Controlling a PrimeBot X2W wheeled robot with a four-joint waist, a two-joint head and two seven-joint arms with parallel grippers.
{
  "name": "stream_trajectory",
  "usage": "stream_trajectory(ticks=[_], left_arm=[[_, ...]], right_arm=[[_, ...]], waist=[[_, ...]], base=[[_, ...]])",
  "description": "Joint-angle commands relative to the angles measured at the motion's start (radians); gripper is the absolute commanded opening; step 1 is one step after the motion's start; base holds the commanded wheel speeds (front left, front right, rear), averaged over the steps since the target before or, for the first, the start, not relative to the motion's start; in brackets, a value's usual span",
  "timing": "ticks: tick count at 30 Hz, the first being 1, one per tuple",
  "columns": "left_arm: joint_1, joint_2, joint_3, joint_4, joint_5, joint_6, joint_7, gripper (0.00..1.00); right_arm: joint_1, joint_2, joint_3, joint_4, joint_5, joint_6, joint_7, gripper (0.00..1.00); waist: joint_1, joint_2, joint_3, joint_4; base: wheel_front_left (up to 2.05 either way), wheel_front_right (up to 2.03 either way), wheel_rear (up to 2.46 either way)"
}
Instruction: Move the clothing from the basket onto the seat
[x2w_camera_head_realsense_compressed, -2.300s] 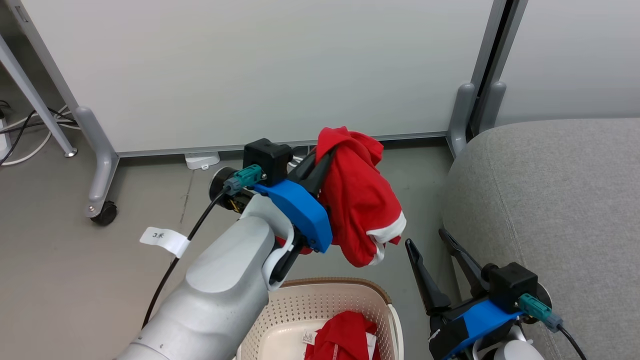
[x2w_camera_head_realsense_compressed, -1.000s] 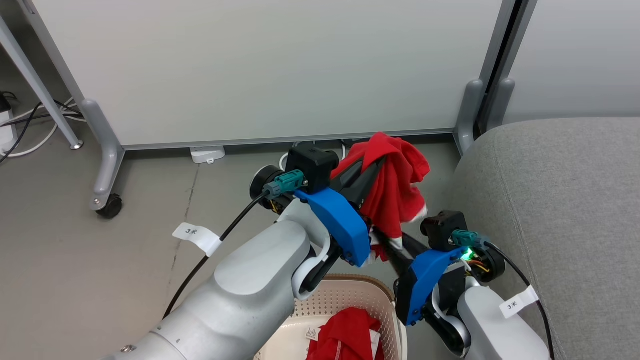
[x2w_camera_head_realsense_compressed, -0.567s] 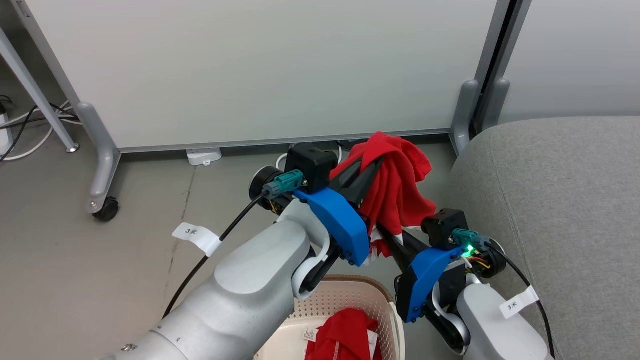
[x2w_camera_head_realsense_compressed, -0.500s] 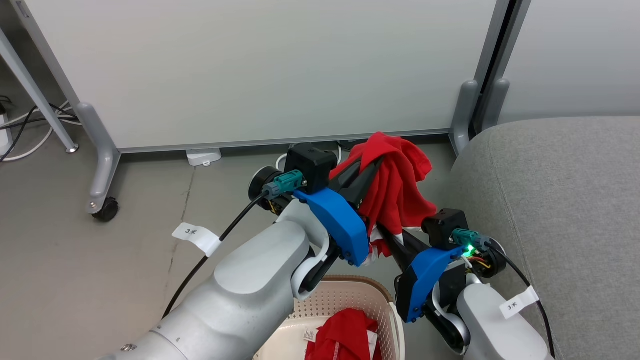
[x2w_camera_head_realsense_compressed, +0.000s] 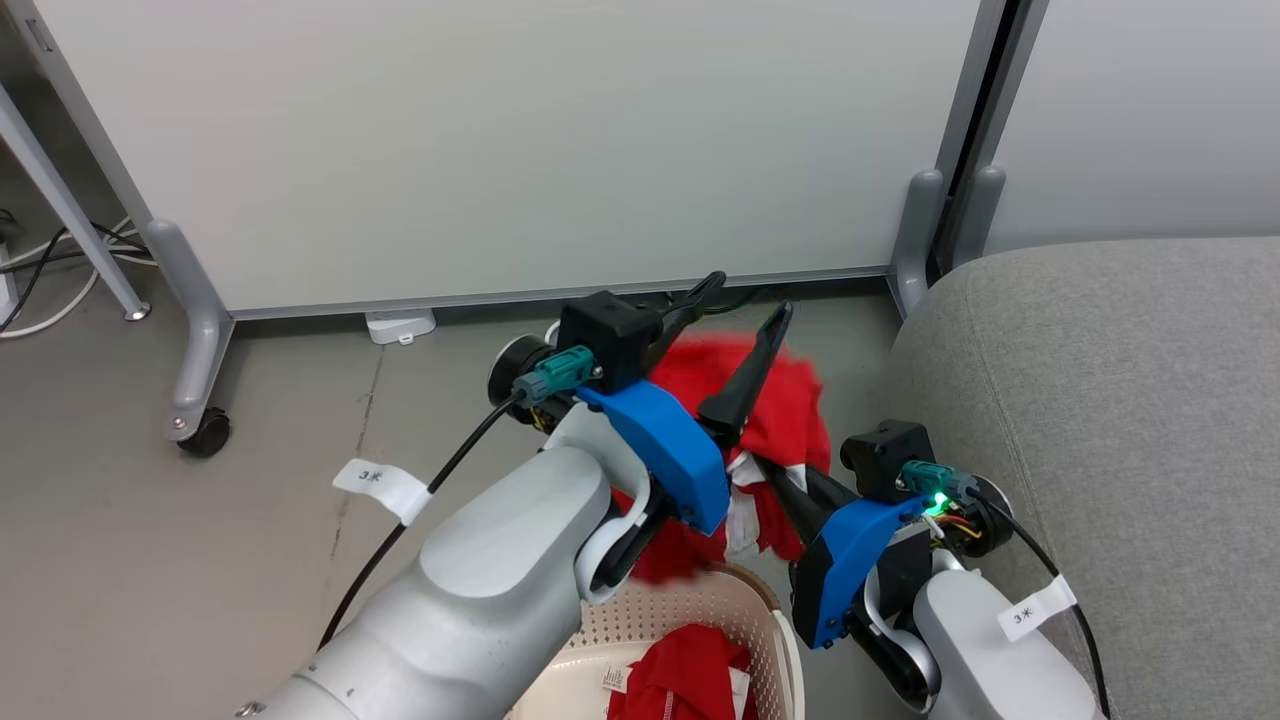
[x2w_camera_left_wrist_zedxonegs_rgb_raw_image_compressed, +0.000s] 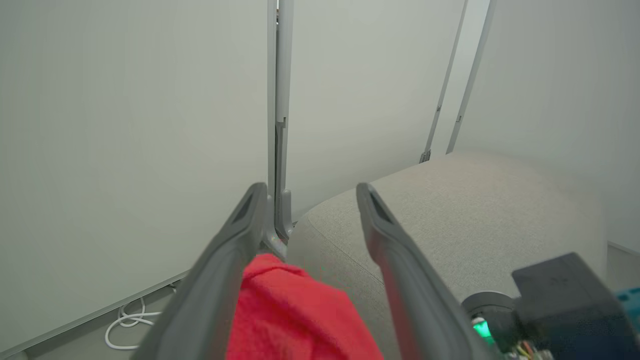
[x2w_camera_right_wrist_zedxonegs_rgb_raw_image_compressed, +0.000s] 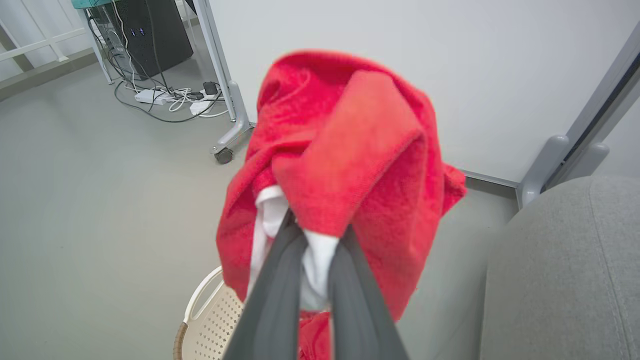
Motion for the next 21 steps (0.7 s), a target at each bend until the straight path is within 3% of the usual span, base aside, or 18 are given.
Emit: stream_trajectory(ticks=[1, 7, 12, 21], left_arm=[[0.013, 0.008, 0.012, -0.004, 0.007, -0.002, -0.005, 1.00], [0.073, 0.051, 0.084, -0.042, 0.049, 0.006, -0.005, 1.00], [0.171, 0.102, 0.200, -0.139, 0.114, 0.035, -0.004, 1.00], [0.436, 0.182, 0.439, -0.344, 0.256, 0.057, -0.004, 1.00]], right_arm=[[0.011, -0.003, -0.002, -0.008, -0.007, 0.000, -0.001, 0.00], [0.020, -0.003, -0.007, -0.020, -0.014, 0.000, 0.002, 0.00], [0.024, -0.003, -0.006, -0.050, -0.014, 0.000, 0.007, 0.00], [0.031, -0.003, -0.027, -0.175, -0.039, 0.000, 0.021, 0.00]], waist=[[-0.0001, 0.0000, 0.000, 0.000], [-0.0001, 0.0000, -0.002, -0.005], [-0.0001, 0.0000, 0.009, -0.027], [-0.0001, 0.0000, 0.055, -0.126]], base=[[0.00, 0.00, 0.00], [0.00, 0.00, 0.00], [0.00, 0.00, 0.00], [0.00, 0.00, 0.00]])
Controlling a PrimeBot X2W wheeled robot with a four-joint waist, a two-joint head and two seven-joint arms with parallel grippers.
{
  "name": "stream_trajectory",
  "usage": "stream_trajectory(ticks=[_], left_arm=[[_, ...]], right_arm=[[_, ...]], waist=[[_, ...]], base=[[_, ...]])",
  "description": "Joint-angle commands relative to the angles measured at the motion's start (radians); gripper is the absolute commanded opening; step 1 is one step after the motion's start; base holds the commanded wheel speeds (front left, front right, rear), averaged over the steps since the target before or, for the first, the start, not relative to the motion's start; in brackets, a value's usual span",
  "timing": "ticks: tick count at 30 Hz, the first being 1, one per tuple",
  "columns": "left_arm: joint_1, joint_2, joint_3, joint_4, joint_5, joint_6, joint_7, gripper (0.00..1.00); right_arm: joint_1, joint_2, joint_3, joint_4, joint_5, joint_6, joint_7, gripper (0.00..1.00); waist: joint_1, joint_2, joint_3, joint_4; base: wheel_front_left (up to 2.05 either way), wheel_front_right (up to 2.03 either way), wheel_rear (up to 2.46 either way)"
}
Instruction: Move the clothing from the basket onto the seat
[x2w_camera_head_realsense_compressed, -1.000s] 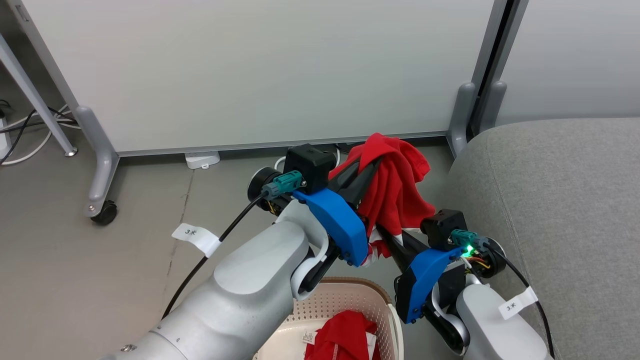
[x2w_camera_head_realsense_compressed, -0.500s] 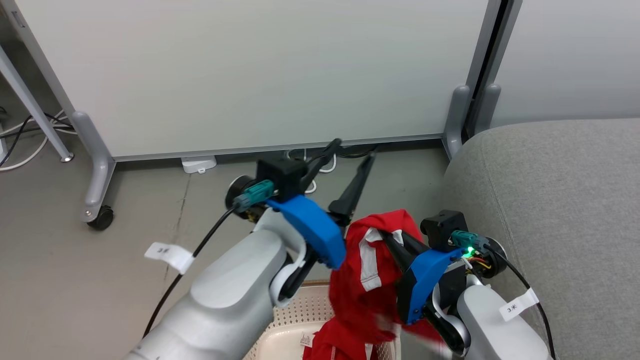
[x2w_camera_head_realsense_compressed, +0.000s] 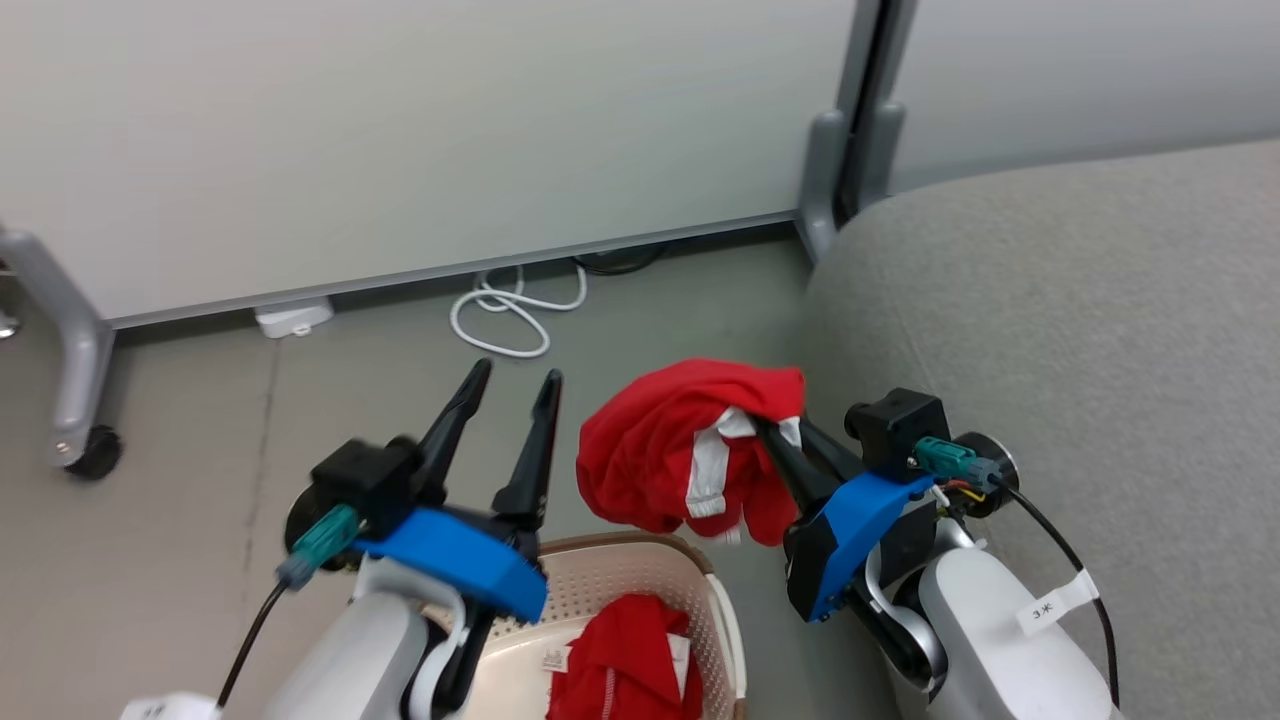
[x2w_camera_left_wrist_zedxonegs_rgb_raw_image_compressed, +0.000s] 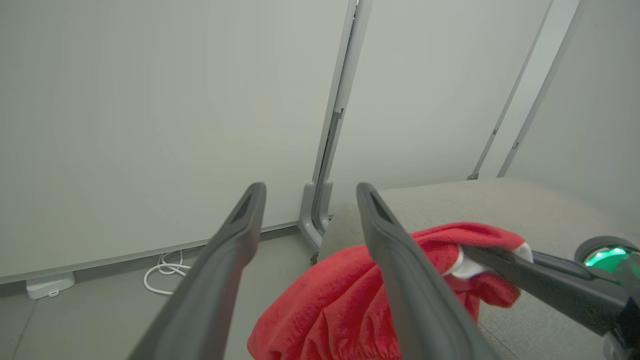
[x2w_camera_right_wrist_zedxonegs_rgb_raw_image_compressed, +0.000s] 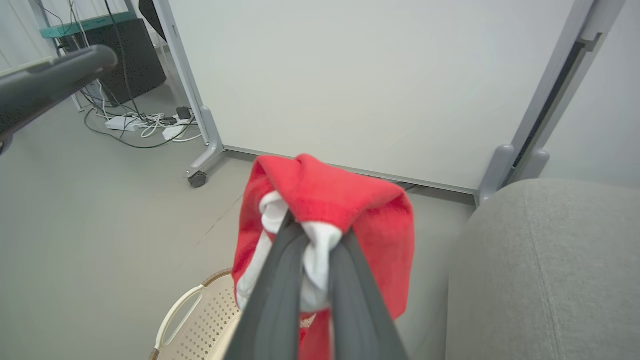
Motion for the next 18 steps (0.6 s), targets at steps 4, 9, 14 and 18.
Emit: stream_trajectory(ticks=[4, 9, 14, 18], left_arm=[[0.117, 0.012, 0.106, -0.063, 0.050, 0.010, -0.003, 1.00], [0.240, 0.005, 0.240, -0.135, 0.102, 0.028, -0.003, 1.00], [0.334, -0.004, 0.348, -0.196, 0.163, 0.035, -0.003, 1.00], [0.362, -0.016, 0.401, -0.215, 0.201, 0.016, -0.003, 1.00]], right_arm=[[0.025, -0.003, -0.018, -0.074, -0.015, 0.000, 0.000, 0.00], [0.044, -0.003, -0.020, -0.156, -0.024, 0.000, 0.010, 0.00], [0.069, -0.003, -0.041, -0.222, -0.047, 0.000, 0.033, 0.00], [0.100, -0.002, -0.073, -0.259, -0.070, 0.000, 0.036, 0.00]], waist=[[-0.0001, 0.0000, 0.013, -0.070], [-0.0001, 0.0000, 0.033, -0.174], [-0.0001, 0.0000, 0.058, -0.274], [-0.0001, 0.0000, 0.081, -0.338]], base=[[0.00, 0.00, 0.00], [0.00, 0.00, 0.00], [0.00, 0.00, 0.00], [0.00, 0.00, 0.00]])
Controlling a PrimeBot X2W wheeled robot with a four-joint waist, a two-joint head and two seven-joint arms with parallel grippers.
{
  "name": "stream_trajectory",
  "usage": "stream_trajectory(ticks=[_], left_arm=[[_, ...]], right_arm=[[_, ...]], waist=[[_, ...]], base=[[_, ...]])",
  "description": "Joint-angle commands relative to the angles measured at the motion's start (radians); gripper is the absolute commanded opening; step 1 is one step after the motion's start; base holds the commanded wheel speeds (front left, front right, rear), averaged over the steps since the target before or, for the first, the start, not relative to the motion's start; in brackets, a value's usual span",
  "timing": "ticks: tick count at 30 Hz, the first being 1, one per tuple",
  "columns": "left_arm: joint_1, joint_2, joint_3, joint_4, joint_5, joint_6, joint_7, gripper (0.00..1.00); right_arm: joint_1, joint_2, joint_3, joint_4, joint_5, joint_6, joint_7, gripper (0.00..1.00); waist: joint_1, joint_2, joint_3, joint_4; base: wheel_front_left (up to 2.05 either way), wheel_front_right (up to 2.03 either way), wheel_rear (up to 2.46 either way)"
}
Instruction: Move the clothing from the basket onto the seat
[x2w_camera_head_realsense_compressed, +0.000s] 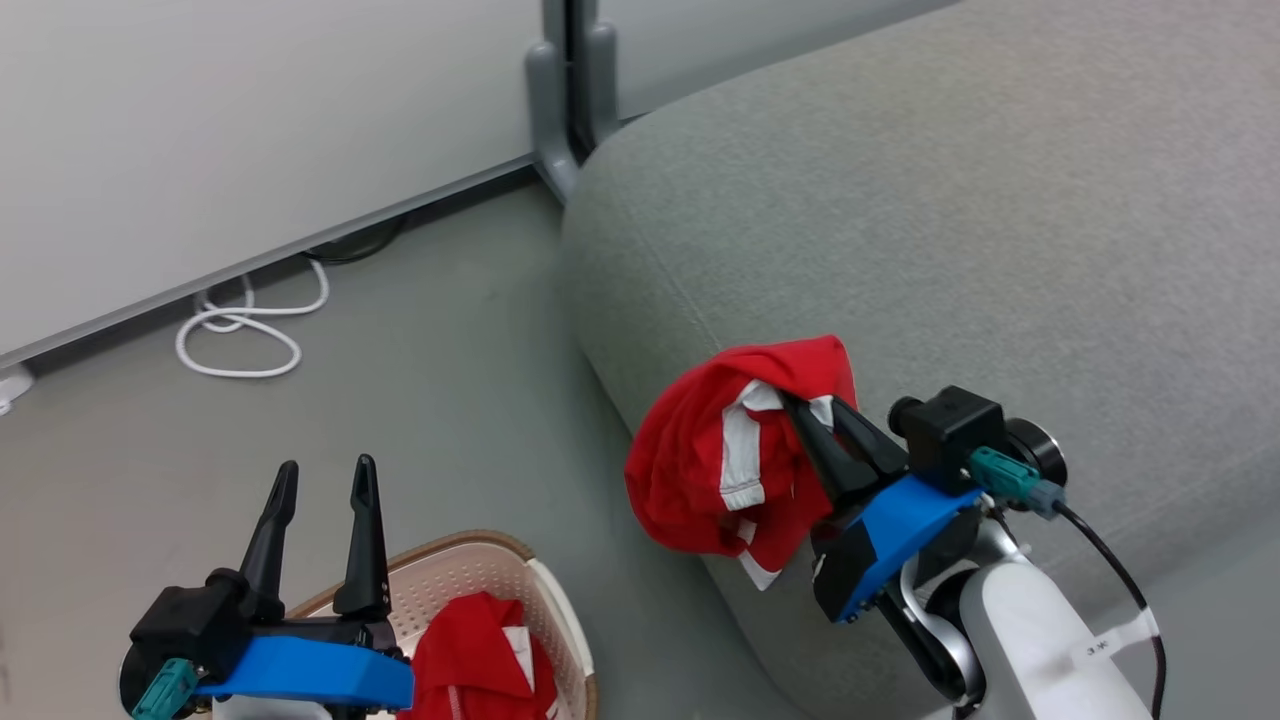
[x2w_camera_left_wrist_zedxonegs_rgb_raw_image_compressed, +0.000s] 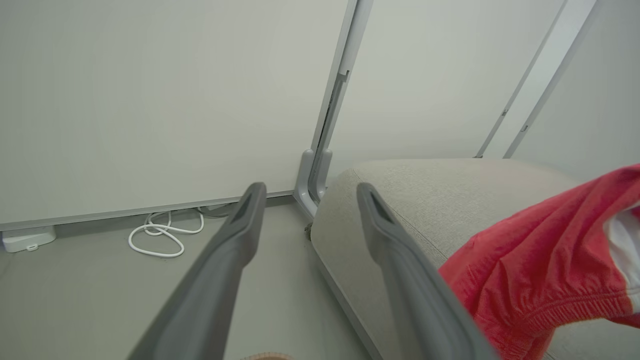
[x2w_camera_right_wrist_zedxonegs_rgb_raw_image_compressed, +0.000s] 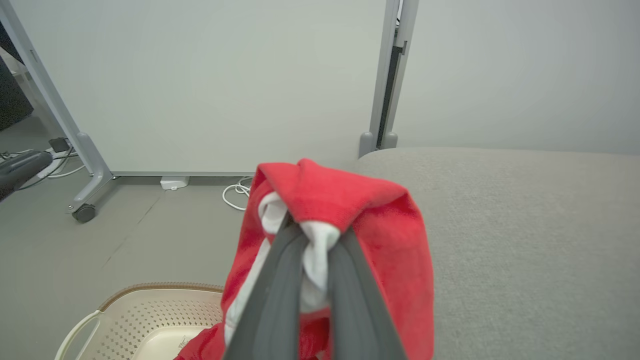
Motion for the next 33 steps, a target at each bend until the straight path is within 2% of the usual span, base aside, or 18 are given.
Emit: stream_trajectory(ticks=[1, 10, 21, 27, 33], left_arm=[[0.008, -0.005, 0.013, -0.007, 0.015, -0.010, -0.003, 1.00], [0.000, -0.030, 0.042, 0.001, 0.072, -0.042, -0.003, 1.00], [-0.020, -0.051, 0.037, 0.022, 0.097, -0.076, -0.003, 1.00], [-0.064, -0.045, 0.033, -0.004, 0.107, -0.096, -0.003, 1.00], [-0.123, -0.022, 0.020, -0.044, 0.132, -0.111, -0.003, 1.00]], right_arm=[[0.020, -0.002, -0.010, -0.013, -0.007, 0.000, -0.002, 0.00], [0.092, -0.001, -0.082, -0.072, -0.010, 0.000, -0.013, 0.00], [0.042, -0.001, -0.124, -0.066, -0.024, 0.000, -0.020, 0.00], [-0.119, -0.002, -0.200, -0.045, 0.007, 0.000, -0.002, 0.00], [-0.356, -0.076, -0.337, -0.024, 0.038, 0.000, 0.039, 0.00]], waist=[[0.0000, 0.0000, -0.004, -0.025], [0.0000, 0.0000, 0.020, -0.088], [0.0000, 0.0000, 0.049, -0.067], [0.0000, 0.0000, 0.143, -0.019], [0.0000, 0.0000, 0.285, 0.036]], base=[[0.00, 0.00, 0.00], [0.00, 0.00, 0.00], [0.00, 0.00, 0.00], [0.00, 0.00, 0.00], [0.00, 0.00, 0.00]])
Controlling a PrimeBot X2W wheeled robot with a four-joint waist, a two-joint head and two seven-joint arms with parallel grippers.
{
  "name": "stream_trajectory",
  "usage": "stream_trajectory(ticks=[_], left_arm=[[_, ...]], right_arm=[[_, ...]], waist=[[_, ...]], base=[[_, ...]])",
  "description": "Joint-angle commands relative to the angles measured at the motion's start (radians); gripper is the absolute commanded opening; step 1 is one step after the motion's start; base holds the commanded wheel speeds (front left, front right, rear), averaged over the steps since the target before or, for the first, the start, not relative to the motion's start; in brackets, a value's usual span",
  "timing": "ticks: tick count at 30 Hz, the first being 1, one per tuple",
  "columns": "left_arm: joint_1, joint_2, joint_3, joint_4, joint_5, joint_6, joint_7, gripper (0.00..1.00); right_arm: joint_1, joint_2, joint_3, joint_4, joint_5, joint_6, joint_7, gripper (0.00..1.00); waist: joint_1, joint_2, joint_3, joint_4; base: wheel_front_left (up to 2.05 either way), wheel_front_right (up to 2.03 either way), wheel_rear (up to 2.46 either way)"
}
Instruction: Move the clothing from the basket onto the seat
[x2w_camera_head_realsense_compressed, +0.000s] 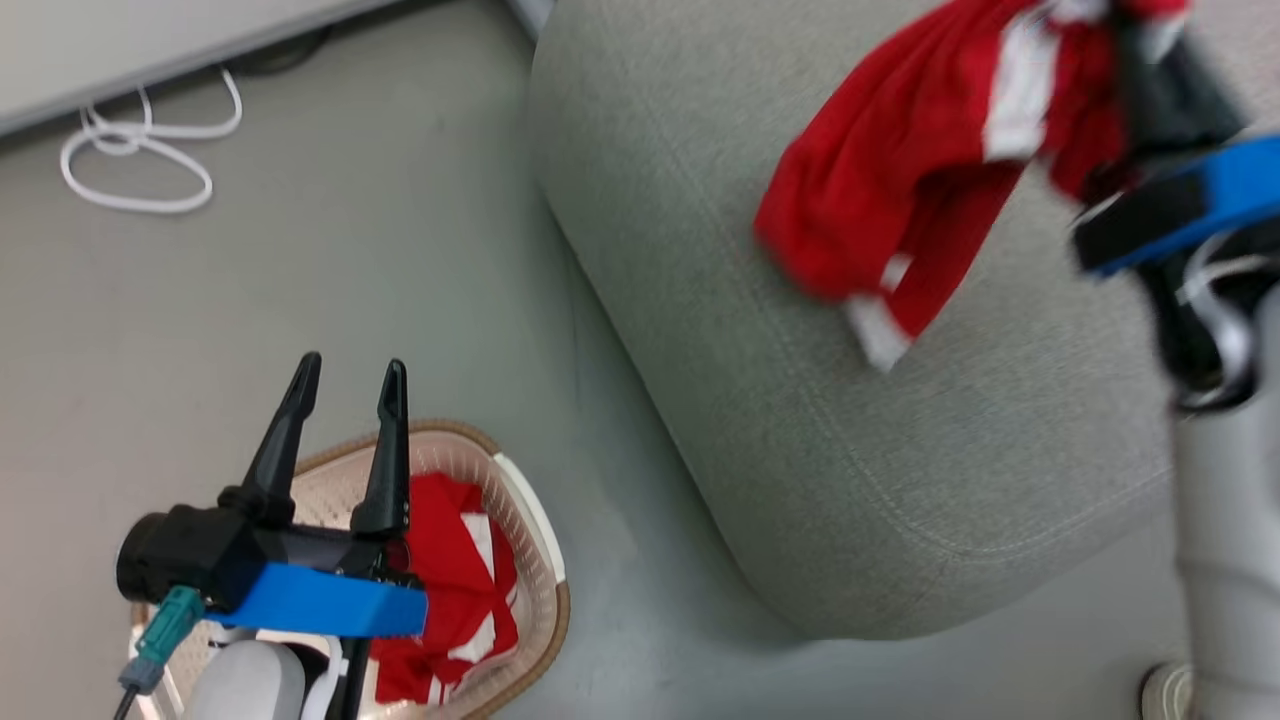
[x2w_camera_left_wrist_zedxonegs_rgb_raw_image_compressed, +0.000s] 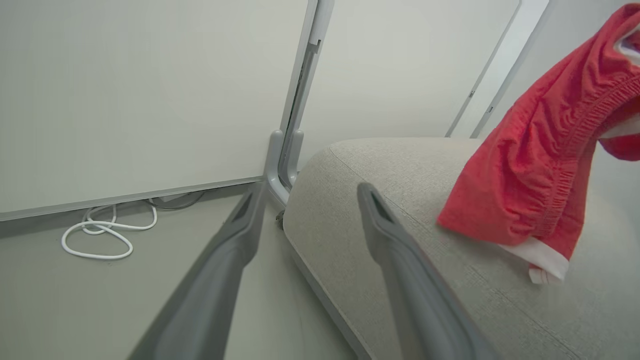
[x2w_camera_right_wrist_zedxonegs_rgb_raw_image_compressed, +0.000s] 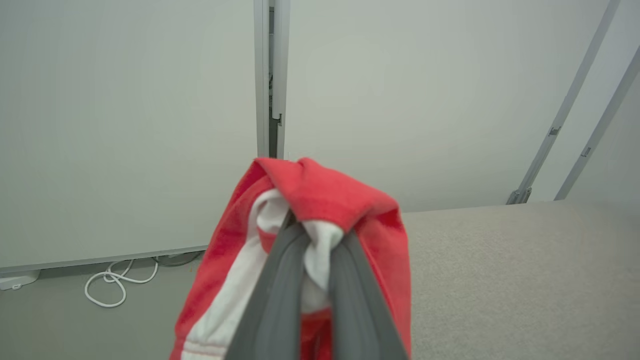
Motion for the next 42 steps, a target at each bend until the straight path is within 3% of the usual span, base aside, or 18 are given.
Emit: stream_trajectory(ticks=[1, 9, 17, 18, 19, 20, 28, 34, 42], left_arm=[[-0.023, 0.009, -0.005, -0.008, 0.008, -0.004, -0.003, 1.00], [-0.105, 0.048, -0.008, -0.074, 0.025, -0.008, 0.013, 1.00], [-0.152, 0.062, -0.020, -0.119, 0.035, -0.007, 0.022, 1.00], [-0.157, 0.061, -0.022, -0.117, 0.034, -0.007, 0.021, 1.00], [-0.161, 0.058, -0.025, -0.113, 0.032, -0.007, 0.021, 1.00], [-0.163, 0.055, -0.029, -0.107, 0.031, -0.007, 0.019, 1.00], [-0.156, 0.004, -0.045, -0.020, 0.005, -0.012, 0.003, 1.00], [-0.108, -0.053, -0.034, 0.054, -0.028, -0.019, -0.003, 1.00], [-0.016, -0.103, 0.043, 0.104, -0.042, -0.022, -0.003, 1.00]], right_arm=[[-0.032, -0.007, -0.013, -0.002, 0.012, 0.000, 0.002, 0.00], [-0.278, -0.105, -0.242, 0.091, 0.044, 0.000, 0.027, 0.00], [-0.343, -0.103, -0.424, 0.355, -0.028, 0.000, -0.024, 0.00], [-0.339, -0.098, -0.437, 0.390, -0.042, 0.000, -0.036, 0.27], [-0.333, -0.095, -0.448, 0.420, -0.060, 0.000, -0.050, 0.79], [-0.327, -0.091, -0.465, 0.452, -0.071, 0.000, -0.059, 1.00], [-0.278, -0.071, -0.517, 0.595, -0.129, 0.000, -0.160, 1.00], [-0.163, -0.072, -0.443, 0.602, -0.184, 0.000, -0.201, 1.00], [0.067, 0.000, -0.281, 0.501, -0.234, 0.000, -0.245, 1.00]], waist=[[-0.0001, 0.0000, 0.073, 0.062], [-0.0001, 0.0000, 0.253, 0.121], [-0.0001, 0.0000, 0.338, 0.162], [-0.0001, 0.0000, 0.339, 0.166], [-0.0001, 0.0000, 0.338, 0.171], [-0.0001, 0.0000, 0.334, 0.175], [-0.0001, 0.0000, 0.211, 0.207], [-0.0001, 0.0000, 0.053, 0.237], [-0.0001, 0.0000, -0.148, 0.273]], base=[[0.00, 0.00, 0.00], [0.00, 0.00, 0.00], [0.00, 0.00, 0.00], [0.00, 0.00, 0.00], [0.00, 0.00, 0.00], [0.00, 0.00, 0.00], [0.00, 0.00, 0.00], [0.00, 0.00, 0.00], [0.00, 0.00, 0.00]])
